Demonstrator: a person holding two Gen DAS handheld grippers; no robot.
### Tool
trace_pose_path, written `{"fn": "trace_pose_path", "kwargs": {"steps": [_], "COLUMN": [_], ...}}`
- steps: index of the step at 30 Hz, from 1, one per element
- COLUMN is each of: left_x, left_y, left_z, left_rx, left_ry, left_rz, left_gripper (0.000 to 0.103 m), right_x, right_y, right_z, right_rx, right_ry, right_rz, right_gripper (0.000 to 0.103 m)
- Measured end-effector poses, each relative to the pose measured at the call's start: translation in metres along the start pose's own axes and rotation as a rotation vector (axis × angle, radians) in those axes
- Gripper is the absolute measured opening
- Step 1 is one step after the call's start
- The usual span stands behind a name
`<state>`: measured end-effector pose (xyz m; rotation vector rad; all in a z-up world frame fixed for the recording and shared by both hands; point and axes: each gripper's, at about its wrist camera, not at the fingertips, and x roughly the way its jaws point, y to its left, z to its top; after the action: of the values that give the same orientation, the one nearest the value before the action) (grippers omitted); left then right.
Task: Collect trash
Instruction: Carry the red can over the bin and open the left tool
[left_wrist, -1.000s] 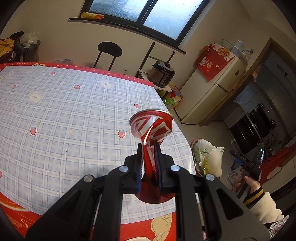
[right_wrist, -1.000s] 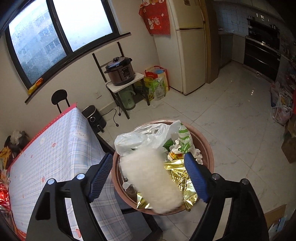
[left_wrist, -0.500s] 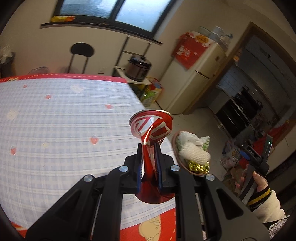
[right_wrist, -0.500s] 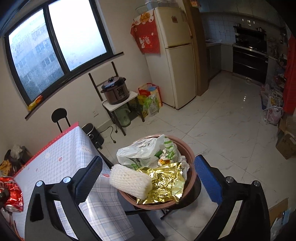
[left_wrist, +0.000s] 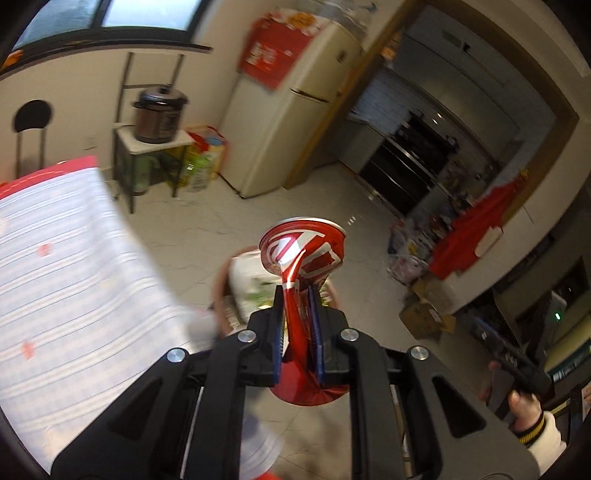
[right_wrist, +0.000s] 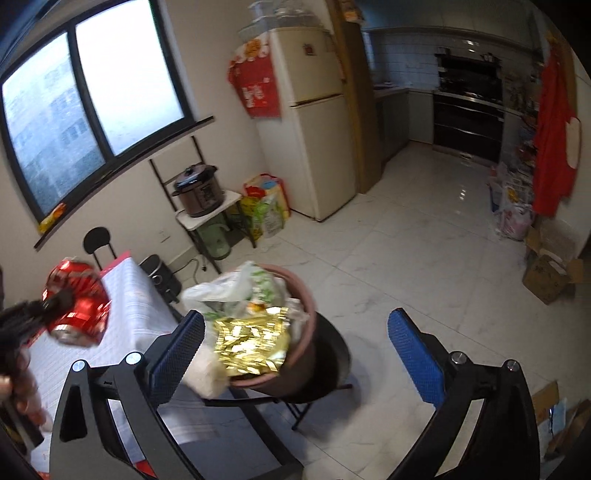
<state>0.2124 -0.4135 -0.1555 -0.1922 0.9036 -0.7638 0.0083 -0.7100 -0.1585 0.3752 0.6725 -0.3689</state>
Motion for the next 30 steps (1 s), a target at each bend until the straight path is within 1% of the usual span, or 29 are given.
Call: {"fn": "trace_pose_path", "kwargs": {"steps": [4, 11, 12, 13, 15, 17, 19, 21, 24, 27, 30], "left_x": [0.048, 0.102, 0.11, 0.116, 0.119, 0.114, 0.103, 0.085, 0.055, 0.015, -0.029], "left_y": [-0.022, -0.045, -0.047, -0.049, -0.048, -0.044, -0.038, -0.031, -0.022, -0.015, -0.011], "left_z": [0.014, 0.028, 0.03, 0.031, 0.031, 0.034, 0.036, 0.038, 0.042, 0.044, 0.045], "left_rx": [0.008, 0.03, 0.041, 0.052, 0.057, 0.061, 0.057, 0.061, 0.089, 0.116, 0.142], "left_ry": [0.036, 0.073, 0.085, 0.098, 0.094, 0.071, 0.06, 0.034, 0.001, -0.049, -0.109], "left_rz": [-0.019, -0.024, -0.018, 0.003, 0.031, 0.048, 0.072, 0.09, 0.136, 0.173, 0.201], "left_gripper": [0.016, 0.016, 0.024, 0.048, 0.074, 0.076, 0.083, 0.085, 0.085, 0.086, 0.097], "right_x": [-0.001, 0.001, 0.001, 0.002, 0.001, 0.0, 0.0, -0.003, -0.012, -0.022, -0.035], "right_y": [-0.031, -0.063, -0.066, -0.068, -0.068, -0.068, -0.066, -0.06, -0.042, -0.019, 0.005], "right_z": [-0.003, -0.008, -0.008, -0.009, -0.007, -0.005, -0.001, 0.004, 0.011, 0.02, 0.025], "right_rx": [0.032, 0.079, 0.082, 0.084, 0.084, 0.081, 0.077, 0.06, 0.015, -0.026, -0.061], "right_ry": [0.009, 0.017, 0.018, 0.019, 0.015, 0.009, 0.009, 0.002, -0.019, -0.039, -0.061], "right_rz": [-0.041, -0.077, -0.078, -0.079, -0.08, -0.075, -0.071, -0.064, -0.058, -0.046, -0.034], "right_gripper": [0.098, 0.098, 0.098, 0.098, 0.098, 0.098, 0.098, 0.098, 0.098, 0.098, 0.098]}}
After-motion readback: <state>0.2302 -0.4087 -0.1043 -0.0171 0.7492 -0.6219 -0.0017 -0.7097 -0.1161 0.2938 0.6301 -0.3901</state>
